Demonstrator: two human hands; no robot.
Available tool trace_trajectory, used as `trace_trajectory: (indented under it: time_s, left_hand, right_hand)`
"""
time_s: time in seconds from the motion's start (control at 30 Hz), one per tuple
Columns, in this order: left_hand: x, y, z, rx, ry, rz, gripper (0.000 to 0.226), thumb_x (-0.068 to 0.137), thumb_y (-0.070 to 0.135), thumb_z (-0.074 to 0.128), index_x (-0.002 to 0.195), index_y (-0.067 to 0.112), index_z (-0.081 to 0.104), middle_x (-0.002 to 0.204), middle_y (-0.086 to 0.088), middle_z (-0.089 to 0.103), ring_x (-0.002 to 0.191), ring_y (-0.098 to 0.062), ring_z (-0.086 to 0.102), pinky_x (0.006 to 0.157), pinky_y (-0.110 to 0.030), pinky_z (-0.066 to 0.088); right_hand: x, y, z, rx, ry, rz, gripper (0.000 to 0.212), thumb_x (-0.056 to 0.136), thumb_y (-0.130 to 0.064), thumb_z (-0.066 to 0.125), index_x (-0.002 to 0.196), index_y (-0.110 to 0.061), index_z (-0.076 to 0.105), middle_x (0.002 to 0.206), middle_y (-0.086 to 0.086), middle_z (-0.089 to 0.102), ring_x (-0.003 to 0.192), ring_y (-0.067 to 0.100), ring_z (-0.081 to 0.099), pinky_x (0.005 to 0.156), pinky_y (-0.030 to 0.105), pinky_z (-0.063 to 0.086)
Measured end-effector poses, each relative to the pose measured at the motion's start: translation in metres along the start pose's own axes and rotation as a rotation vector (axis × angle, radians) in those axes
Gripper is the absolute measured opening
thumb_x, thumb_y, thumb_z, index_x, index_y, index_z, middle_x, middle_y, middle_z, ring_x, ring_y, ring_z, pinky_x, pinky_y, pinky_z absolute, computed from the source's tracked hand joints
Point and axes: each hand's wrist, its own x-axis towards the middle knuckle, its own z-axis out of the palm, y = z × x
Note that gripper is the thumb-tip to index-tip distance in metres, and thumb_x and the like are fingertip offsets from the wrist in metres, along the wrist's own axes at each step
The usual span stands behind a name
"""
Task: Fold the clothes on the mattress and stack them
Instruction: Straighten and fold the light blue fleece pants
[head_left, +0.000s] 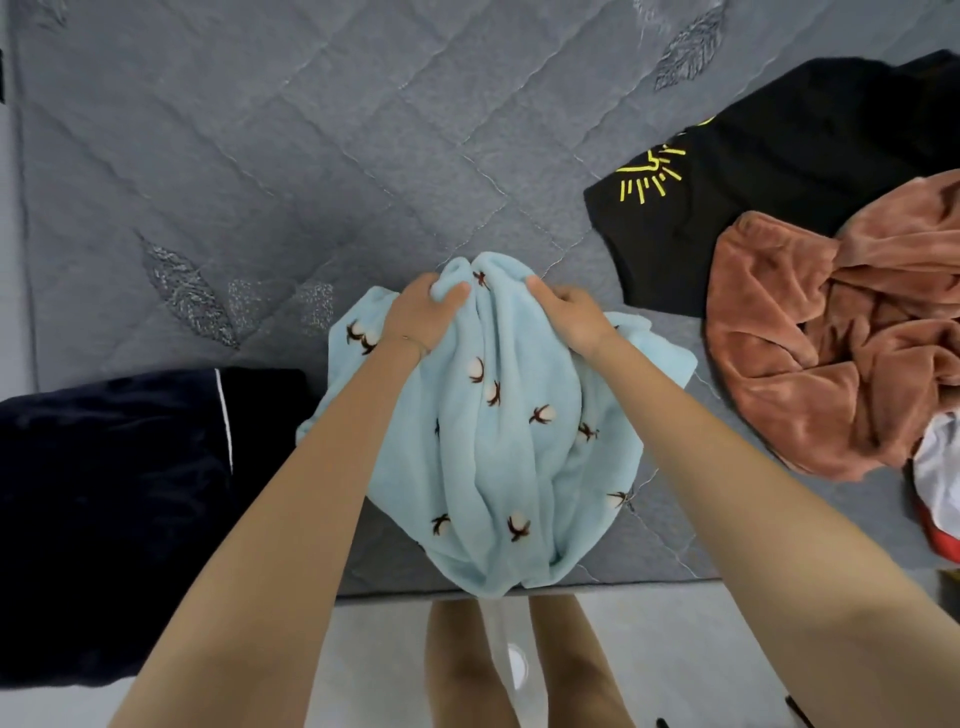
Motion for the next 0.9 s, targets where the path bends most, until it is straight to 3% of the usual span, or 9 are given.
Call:
trace_trajectory:
  time_s: [0.1,0.23,0.33,0.4,0.47,0.6,0.73,0.83,0.9]
  left_hand:
    - [-0.02,0.001,-0.013,-0.005,0.056,0.126,0.028,0.101,0.029,0.048,0.11,0.005,0.058,0.106,-0.011,0.058,0.096,-0.022,0.051,0.082,-0.032,0.036]
    - [-0.053,0.004,-0.039,-0.116,0.168,0.143,0.026,0.102,0.021,0.046,0.111,-0.002,0.055,0.103,-0.014,0.054,0.095,-0.022,0.049,0.086,-0.034,0.04]
    - [-0.084,0.014,-0.06,-0.251,0.19,0.115,0.011,0.097,0.017,0.053,0.088,0.012,0.051,0.083,0.001,0.047,0.08,-0.014,0.042,0.068,-0.023,0.036]
    - [-0.109,0.024,-0.074,-0.344,0.23,0.105,0.022,0.093,0.023,0.061,0.076,0.019,0.047,0.075,0.005,0.043,0.071,-0.01,0.039,0.063,-0.019,0.033]
    - [-0.133,0.035,-0.088,-0.395,0.266,0.107,0.031,0.088,0.032,0.068,0.071,0.019,0.045,0.073,0.006,0.041,0.068,-0.008,0.039,0.064,-0.02,0.033]
    - [-0.175,0.057,-0.111,-0.276,0.291,0.151,0.037,0.08,0.03,0.077,0.079,0.02,0.041,0.077,0.008,0.039,0.071,-0.008,0.04,0.064,-0.019,0.034]
    - [-0.207,0.079,-0.138,-0.176,0.168,0.166,0.045,0.079,0.027,0.079,0.111,0.018,0.048,0.094,0.004,0.053,0.083,-0.011,0.053,0.07,-0.022,0.042]
    - [-0.225,0.085,-0.153,0.032,0.153,0.198,0.021,0.086,0.023,0.07,0.091,0.006,0.059,0.084,-0.006,0.053,0.079,-0.018,0.048,0.064,-0.028,0.037]
    - [-0.235,0.088,-0.162,0.03,0.195,0.258,0.021,0.09,0.021,0.063,0.09,0.0,0.06,0.084,-0.008,0.054,0.079,-0.019,0.047,0.066,-0.029,0.036]
  right_hand:
    - [-0.018,-0.003,-0.003,0.041,0.049,-0.08,0.041,0.096,-0.041,0.057,0.065,-0.023,0.037,0.061,-0.008,0.038,0.058,0.009,0.035,0.057,0.023,0.032]
    - [-0.057,-0.01,-0.022,0.196,0.128,-0.137,0.043,0.098,-0.026,0.057,0.063,-0.02,0.034,0.059,-0.005,0.033,0.056,0.011,0.033,0.054,0.022,0.035]
    - [-0.093,-0.022,-0.037,0.273,0.159,-0.128,0.038,0.1,-0.024,0.052,0.068,-0.019,0.032,0.069,0.001,0.032,0.07,0.018,0.038,0.065,0.032,0.044]
    - [-0.119,-0.029,-0.046,0.303,0.154,-0.104,0.036,0.101,-0.025,0.05,0.071,-0.019,0.032,0.075,0.002,0.034,0.079,0.02,0.041,0.075,0.04,0.05]
    - [-0.145,-0.037,-0.054,0.327,0.159,-0.097,0.034,0.101,-0.025,0.049,0.073,-0.018,0.033,0.078,0.002,0.036,0.083,0.02,0.043,0.079,0.04,0.051]
    - [-0.192,-0.054,-0.067,0.305,0.15,-0.142,0.029,0.102,-0.025,0.048,0.078,-0.015,0.036,0.092,0.01,0.04,0.091,0.021,0.047,0.086,0.041,0.053]
    - [-0.228,-0.071,-0.085,0.244,0.137,-0.249,0.019,0.101,-0.026,0.051,0.088,-0.015,0.042,0.093,0.008,0.041,0.088,0.02,0.045,0.076,0.028,0.051]
    - [-0.25,-0.082,-0.098,0.256,0.141,-0.305,0.022,0.1,-0.025,0.052,0.083,-0.016,0.041,0.087,0.007,0.04,0.084,0.021,0.042,0.075,0.034,0.045]
    - [-0.26,-0.086,-0.106,0.239,0.162,-0.343,0.021,0.099,-0.023,0.051,0.083,-0.015,0.042,0.084,0.007,0.039,0.082,0.022,0.04,0.077,0.036,0.042]
